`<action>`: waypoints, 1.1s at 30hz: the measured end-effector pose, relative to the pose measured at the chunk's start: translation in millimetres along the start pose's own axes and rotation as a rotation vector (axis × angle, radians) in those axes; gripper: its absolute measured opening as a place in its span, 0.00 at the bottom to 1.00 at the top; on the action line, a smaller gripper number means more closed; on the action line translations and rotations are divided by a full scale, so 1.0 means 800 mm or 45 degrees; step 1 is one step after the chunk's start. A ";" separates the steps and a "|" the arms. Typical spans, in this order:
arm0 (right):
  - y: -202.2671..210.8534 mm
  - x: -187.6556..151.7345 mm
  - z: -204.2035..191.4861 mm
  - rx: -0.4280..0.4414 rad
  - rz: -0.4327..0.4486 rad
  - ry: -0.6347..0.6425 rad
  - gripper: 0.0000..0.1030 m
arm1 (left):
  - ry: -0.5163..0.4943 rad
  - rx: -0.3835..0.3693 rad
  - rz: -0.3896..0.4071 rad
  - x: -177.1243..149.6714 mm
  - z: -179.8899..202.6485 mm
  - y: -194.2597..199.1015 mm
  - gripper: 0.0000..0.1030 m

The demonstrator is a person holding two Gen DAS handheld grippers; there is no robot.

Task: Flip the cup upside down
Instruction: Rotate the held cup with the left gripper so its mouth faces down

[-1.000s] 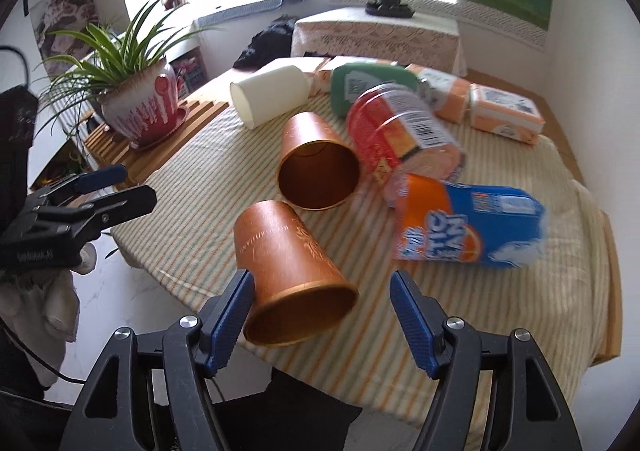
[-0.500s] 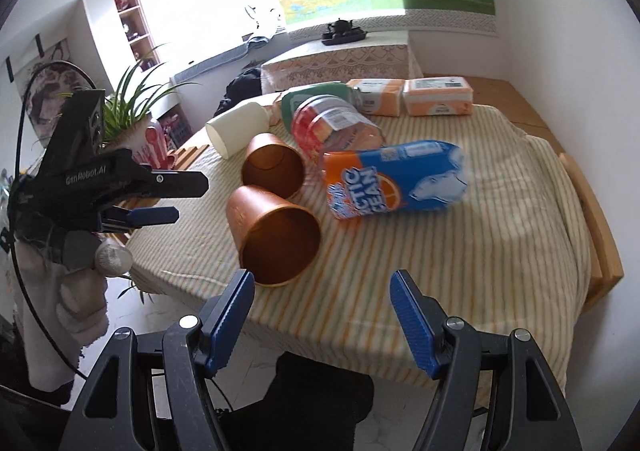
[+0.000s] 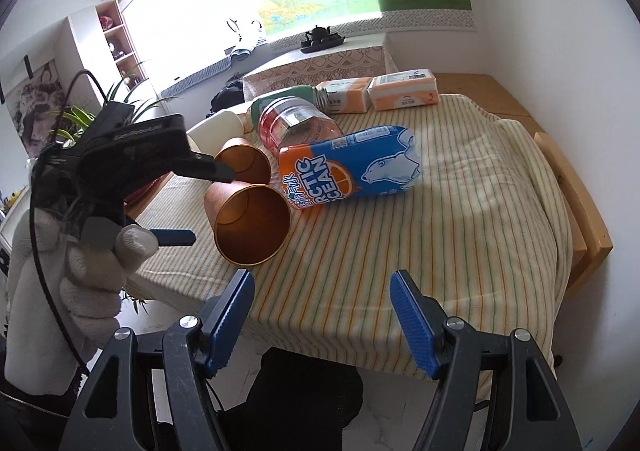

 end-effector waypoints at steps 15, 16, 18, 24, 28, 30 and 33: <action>0.000 -0.012 0.023 0.000 -0.003 -0.042 0.65 | 0.090 -0.074 0.007 -0.006 0.016 -0.036 0.76; 0.000 -0.012 0.022 0.001 -0.004 -0.040 0.65 | 0.086 -0.079 0.004 -0.007 0.018 -0.035 0.76; -0.001 -0.012 0.022 0.003 -0.006 -0.044 0.65 | 0.076 -0.091 -0.002 -0.007 0.020 -0.033 0.76; -0.001 -0.011 0.016 -0.007 0.003 -0.027 0.65 | -0.031 -0.061 -0.010 -0.012 0.016 -0.015 0.76; -0.002 -0.008 0.011 -0.059 0.028 0.012 0.65 | -0.114 -0.040 -0.023 -0.009 0.010 -0.008 0.76; -0.003 -0.006 0.011 -0.099 0.036 0.025 0.65 | -0.169 -0.029 -0.038 -0.009 0.010 -0.005 0.76; -0.002 -0.004 0.010 -0.164 0.061 0.069 0.65 | -0.226 -0.010 -0.079 -0.007 0.012 -0.007 0.76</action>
Point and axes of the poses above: each gripper's, at about its wrist camera, not at the fingertips, and y roughly against the way its jaws point, z to its right, x to its top, the point moved 10 cm from there along -y, roughly the way its jaws point, and after that the axes turned 5 degrees about z, right-handed, at the moved point
